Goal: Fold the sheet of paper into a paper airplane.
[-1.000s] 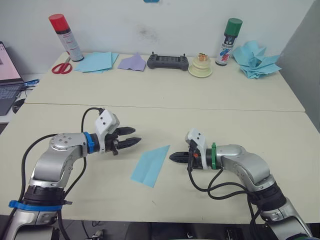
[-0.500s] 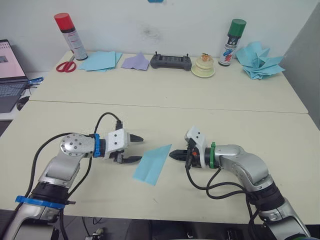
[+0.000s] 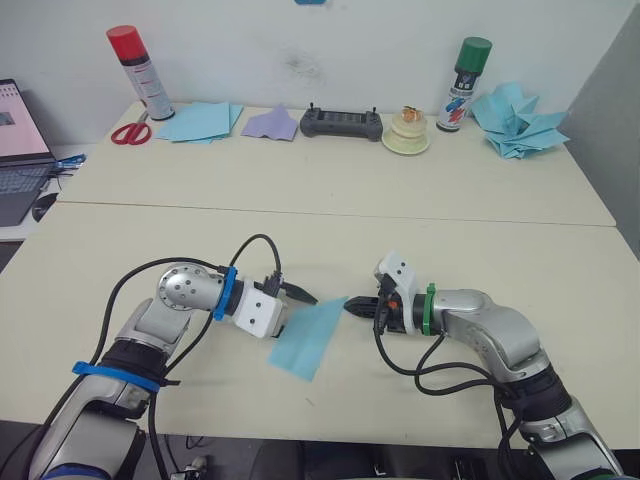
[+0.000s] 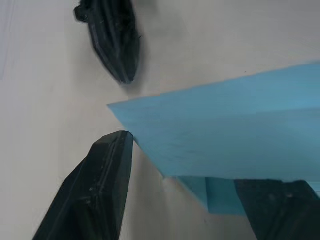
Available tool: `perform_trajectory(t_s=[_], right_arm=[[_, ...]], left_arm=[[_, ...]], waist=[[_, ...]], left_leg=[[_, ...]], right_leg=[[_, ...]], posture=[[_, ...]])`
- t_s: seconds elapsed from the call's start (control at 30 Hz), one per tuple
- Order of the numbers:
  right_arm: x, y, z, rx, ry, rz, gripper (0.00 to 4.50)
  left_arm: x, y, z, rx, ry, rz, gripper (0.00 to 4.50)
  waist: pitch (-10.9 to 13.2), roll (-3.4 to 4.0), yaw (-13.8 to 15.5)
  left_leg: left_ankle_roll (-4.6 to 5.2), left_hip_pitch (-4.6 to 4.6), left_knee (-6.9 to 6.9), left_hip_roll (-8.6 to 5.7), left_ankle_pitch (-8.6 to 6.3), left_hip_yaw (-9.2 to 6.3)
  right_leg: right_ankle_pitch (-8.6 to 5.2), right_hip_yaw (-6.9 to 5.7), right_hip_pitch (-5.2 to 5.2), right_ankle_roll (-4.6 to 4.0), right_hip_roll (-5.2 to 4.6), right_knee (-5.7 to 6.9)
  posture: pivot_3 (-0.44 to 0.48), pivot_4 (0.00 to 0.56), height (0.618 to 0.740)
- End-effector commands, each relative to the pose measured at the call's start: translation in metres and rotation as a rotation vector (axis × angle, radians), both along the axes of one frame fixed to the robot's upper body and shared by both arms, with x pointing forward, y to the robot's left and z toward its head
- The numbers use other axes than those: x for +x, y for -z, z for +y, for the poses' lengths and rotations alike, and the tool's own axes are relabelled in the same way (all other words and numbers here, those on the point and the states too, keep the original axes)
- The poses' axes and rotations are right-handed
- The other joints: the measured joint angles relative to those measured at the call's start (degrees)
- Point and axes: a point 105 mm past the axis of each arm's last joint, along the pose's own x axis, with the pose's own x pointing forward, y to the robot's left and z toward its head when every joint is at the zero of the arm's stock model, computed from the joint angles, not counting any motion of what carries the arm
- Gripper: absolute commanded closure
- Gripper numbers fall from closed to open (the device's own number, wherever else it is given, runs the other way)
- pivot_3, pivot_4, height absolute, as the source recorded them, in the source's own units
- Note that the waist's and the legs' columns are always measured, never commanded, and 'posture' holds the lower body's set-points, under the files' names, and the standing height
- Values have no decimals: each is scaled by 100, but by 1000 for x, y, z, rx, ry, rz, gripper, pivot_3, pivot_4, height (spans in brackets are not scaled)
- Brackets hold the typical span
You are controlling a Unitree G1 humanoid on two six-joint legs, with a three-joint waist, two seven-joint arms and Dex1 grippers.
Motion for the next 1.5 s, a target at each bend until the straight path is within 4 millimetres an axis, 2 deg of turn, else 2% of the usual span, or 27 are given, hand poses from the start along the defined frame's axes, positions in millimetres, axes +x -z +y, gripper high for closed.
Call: perform_trajectory(t_s=[0.03, 0.2, 0.23, 0.4, 0.47, 0.57, 0.7, 0.83, 0.97, 1.1, 1.23, 1.5], right_arm=[[1, -10, 0, 31, 4, -29, 4500], [4, -9, -2, 31, 25, -33, 4500], [5, -8, -3, 31, 28, -34, 4500], [7, -7, -5, 27, 35, -44, 4500], [9, -7, -7, 22, 40, -54, 4500], [11, -8, -7, 24, 47, -63, 4500], [12, -7, -5, 39, 51, -66, 4500], [12, -6, 1, 55, 43, -62, 4500], [15, -6, 4, 60, 38, -64, 4500], [18, -7, 6, 71, 38, -65, 4500], [18, -7, 9, 79, 36, -62, 4500], [16, -4, 6, 77, 52, -53, 4500]], left_arm=[[0, -2, -3, 13, 60, -67, 2649], [-1, -7, -7, -10, 95, -123, 4271], [-2, -9, -9, -24, 96, -133, 4462], [1, -27, -11, -41, 36, -170, 4462], [3, -31, -3, 32, -4, -205, 4462], [6, -39, 21, 208, -106, -243, 4462], [9, -78, 33, 289, -307, -273, 4462], [6, -107, 39, 368, -372, -315, 4462], [-3, -109, 48, 461, -391, -266, 4462], [-11, -119, 55, 532, -410, -234, 4462], [-12, -114, 56, 569, -409, -195, 4462], [1, -54, 49, 543, -440, -47, 4462]], waist=[[0, 0, -2], [0, 0, 1], [0, 0, 0], [0, 0, -1], [0, 0, -14], [0, 0, -43], [1, 2, -58], [2, 2, -37], [2, 3, -50], [3, 4, -88], [3, 4, -103], [3, 4, -98]], left_leg=[[0, 1, 0, 0, 0, 0], [0, -1, 3, -1, 0, -1], [0, 0, 3, -1, 0, -1], [0, 0, 4, 0, 0, -4], [0, 0, 4, 1, 0, -4], [0, 4, 1, 4, 0, -6], [1, 0, 2, 6, 0, -10], [0, 3, 4, 2, 0, -8], [0, 4, 4, 3, 0, -7], [1, 4, 1, 7, 0, -7], [1, 4, 2, 7, 0, -7], [1, 3, 6, 6, 0, -7]], right_leg=[[0, 0, 0, 0, 0, 0], [0, -1, 2, 0, 0, 2], [0, 0, 2, 0, 0, 1], [0, -2, 3, 0, 0, 3], [1, -2, 3, 0, 1, 4], [0, -2, 3, 0, 5, 6], [0, -6, 2, 1, 7, 7], [-12, -5, 6, 22, 6, 5], [-11, -5, 7, 20, 7, 5], [-9, -4, 4, 14, 11, 6], [-10, -3, 4, 16, 13, 7], [-1, -4, 5, 0, 12, 12]], posture=[[0, 150, 740], [0, 150, 740], [0, 150, 740], [0, 150, 740], [0, 150, 740], [0, 150, 740], [0, 150, 740], [0, 150, 740], [0, 150, 740], [0, 150, 740], [0, 150, 740], [0, 150, 740]])
